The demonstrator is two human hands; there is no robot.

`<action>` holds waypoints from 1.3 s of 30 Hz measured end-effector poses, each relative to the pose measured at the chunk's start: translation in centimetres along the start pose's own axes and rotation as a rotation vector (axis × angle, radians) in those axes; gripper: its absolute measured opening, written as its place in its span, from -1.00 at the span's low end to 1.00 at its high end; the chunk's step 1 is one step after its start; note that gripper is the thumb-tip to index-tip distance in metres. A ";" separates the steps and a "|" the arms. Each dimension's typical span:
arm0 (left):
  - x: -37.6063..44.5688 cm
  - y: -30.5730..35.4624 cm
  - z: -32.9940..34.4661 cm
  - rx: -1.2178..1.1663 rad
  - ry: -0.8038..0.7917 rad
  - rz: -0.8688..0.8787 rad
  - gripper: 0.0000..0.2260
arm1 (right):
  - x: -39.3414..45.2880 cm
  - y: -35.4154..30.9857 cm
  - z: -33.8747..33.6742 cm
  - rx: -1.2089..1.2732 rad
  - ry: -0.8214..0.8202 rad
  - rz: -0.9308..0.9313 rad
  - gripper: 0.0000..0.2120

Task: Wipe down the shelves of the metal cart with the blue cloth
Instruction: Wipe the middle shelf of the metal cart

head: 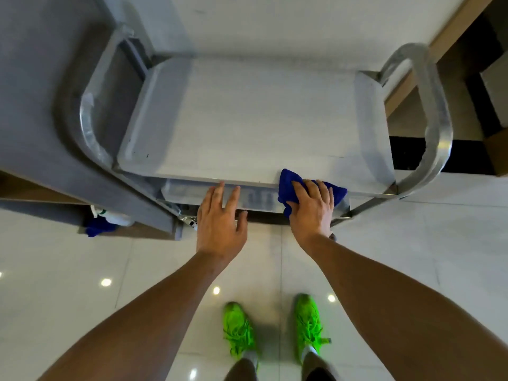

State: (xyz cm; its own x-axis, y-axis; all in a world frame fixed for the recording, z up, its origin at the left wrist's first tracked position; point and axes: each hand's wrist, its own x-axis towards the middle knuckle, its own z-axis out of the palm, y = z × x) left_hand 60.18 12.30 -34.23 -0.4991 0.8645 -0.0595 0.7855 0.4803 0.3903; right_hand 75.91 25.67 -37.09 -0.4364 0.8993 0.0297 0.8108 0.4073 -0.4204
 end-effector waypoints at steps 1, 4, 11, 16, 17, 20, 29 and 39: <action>-0.8 -0.1 0.7 -0.015 0.003 -0.017 -0.51 | -1.0 0.2 0.3 0.036 -0.007 -0.013 -0.55; -2.5 -0.1 3.3 -0.036 -0.007 -0.059 -0.53 | -3.9 1.8 1.6 0.117 -0.042 -0.038 -0.53; -3.2 0.0 13.0 0.027 -0.034 -0.077 -0.53 | -5.6 8.9 5.9 0.118 0.007 -0.100 -0.46; -1.9 1.6 19.0 -0.007 -0.005 -0.136 -0.50 | -4.1 12.9 8.2 0.052 0.028 -0.100 -0.44; -1.4 1.8 19.8 0.002 -0.005 -0.111 -0.49 | -3.7 13.4 8.6 0.035 0.040 -0.104 -0.43; 0.9 1.6 21.9 0.025 0.009 -0.064 -0.49 | -2.1 14.7 10.2 -0.035 0.080 -0.146 -0.37; 10.1 1.1 29.1 0.140 0.164 0.144 -0.55 | 4.2 18.2 21.2 -0.216 0.005 -0.127 -0.37; 15.4 -0.5 32.0 0.236 0.285 0.130 -0.49 | 11.3 17.6 22.7 -0.312 -0.030 -0.089 -0.19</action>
State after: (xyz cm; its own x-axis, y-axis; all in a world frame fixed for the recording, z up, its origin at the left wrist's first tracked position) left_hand 63.82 30.13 -64.74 -0.4458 0.8603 0.2473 0.8947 0.4193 0.1541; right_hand 76.37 39.43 -64.77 -0.5183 0.8548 0.0250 0.8475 0.5174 -0.1185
